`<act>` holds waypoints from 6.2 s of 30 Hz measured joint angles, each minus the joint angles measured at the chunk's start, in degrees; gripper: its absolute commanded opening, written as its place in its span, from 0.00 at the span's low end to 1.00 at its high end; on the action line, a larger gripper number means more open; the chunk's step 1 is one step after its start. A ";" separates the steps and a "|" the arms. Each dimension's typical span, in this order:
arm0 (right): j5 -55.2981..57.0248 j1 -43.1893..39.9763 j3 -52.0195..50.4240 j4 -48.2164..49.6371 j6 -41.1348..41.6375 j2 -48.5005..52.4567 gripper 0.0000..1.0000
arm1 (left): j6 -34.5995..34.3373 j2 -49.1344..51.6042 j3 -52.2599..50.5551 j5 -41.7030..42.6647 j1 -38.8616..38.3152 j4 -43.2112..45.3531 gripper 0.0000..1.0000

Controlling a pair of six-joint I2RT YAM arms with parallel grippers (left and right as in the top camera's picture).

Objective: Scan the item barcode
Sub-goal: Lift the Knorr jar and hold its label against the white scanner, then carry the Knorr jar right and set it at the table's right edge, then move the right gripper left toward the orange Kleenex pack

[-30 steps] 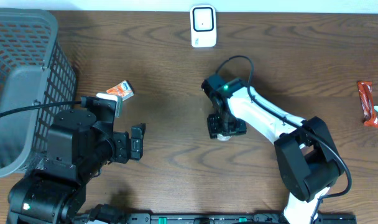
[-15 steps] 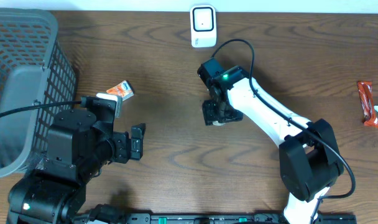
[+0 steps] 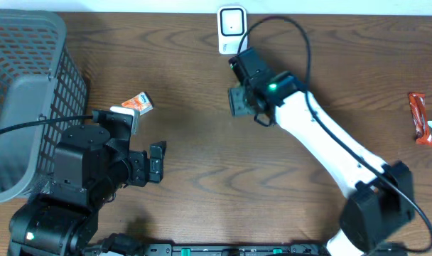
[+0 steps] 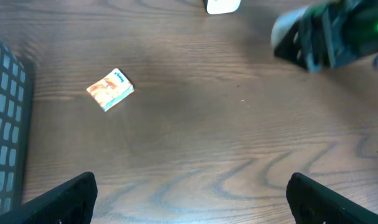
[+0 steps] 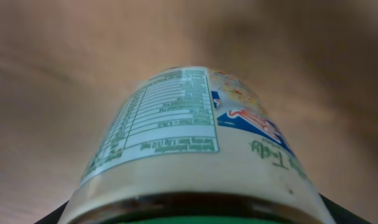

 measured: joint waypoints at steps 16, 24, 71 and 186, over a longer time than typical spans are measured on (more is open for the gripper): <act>9.62 -0.22 -7.72 37.11 -9.92 -2.05 0.59 | 0.00 0.00 0.02 0.02 0.00 -0.02 0.98; 10.51 -3.67 -15.52 58.47 -15.61 1.73 0.60 | 0.00 0.00 0.00 0.00 0.00 0.00 0.98; 4.37 -9.70 13.27 33.90 -13.55 25.07 0.62 | 0.00 0.00 0.02 0.00 0.00 0.02 0.98; -3.50 20.63 -6.05 62.97 -6.38 30.60 0.99 | 0.00 0.00 0.00 0.00 0.00 0.00 0.98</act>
